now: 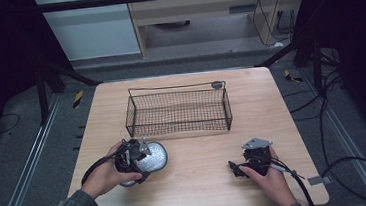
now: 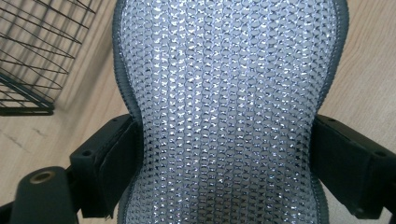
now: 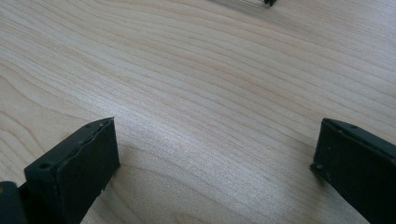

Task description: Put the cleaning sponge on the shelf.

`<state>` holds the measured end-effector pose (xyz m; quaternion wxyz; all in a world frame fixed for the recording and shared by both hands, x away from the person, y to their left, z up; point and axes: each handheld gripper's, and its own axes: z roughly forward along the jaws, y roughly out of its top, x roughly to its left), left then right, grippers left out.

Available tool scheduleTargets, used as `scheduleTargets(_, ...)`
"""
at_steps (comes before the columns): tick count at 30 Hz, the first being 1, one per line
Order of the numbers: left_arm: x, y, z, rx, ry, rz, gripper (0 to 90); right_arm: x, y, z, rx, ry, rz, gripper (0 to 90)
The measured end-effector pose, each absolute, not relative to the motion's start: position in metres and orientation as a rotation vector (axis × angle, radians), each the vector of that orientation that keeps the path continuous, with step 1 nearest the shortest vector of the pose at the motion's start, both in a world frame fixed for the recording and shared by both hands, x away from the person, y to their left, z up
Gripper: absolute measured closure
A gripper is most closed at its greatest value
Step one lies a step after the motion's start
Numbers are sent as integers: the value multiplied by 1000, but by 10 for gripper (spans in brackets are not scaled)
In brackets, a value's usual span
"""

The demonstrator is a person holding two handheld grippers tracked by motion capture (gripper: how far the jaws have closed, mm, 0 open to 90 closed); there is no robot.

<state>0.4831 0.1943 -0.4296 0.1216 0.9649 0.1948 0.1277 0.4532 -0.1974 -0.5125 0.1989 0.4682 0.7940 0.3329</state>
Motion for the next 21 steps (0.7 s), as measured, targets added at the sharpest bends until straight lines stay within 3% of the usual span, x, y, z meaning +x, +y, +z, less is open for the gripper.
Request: scheduleTargets(21, 499, 173, -386, 2835, 436, 524, 119, 453, -198, -513, 1308, 2221, 932, 4)
